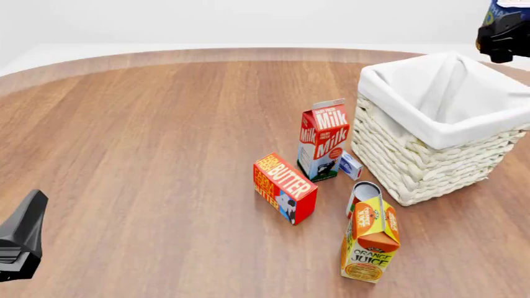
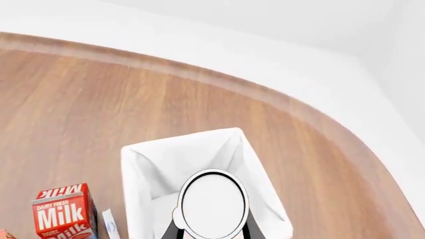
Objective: Pick up the alphabet soup, and put it in the basket.
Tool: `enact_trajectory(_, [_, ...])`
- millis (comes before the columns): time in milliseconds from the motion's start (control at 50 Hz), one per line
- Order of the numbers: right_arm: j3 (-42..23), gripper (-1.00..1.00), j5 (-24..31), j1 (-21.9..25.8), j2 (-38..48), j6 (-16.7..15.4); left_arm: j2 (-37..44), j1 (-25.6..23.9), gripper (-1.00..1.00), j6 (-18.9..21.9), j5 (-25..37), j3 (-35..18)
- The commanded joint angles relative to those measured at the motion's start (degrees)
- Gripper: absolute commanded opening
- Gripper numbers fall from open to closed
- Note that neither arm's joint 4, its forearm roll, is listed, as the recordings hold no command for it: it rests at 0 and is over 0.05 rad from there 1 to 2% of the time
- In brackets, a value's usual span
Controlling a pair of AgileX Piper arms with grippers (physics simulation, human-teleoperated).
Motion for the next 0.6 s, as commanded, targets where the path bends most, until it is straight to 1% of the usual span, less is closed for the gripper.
enact_trajectory(20, [-2.49, -1.0, -0.15, 0.16, 3.53, 0.6, 0.0, 0.0, 1.0, 0.0, 0.0, 0.0])
enact_trajectory(360, [-6.2, -1.0, 0.72, 0.27, 8.79, -0.33, 0.0, 0.0, 1.0, 0.0, 0.0, 0.0])
enact_trajectory(600, [-7.79, -1.0, 1.92, 0.07, 10.36, -0.57, 0.0, 0.0, 1.0, 0.0, 0.0, 0.0])
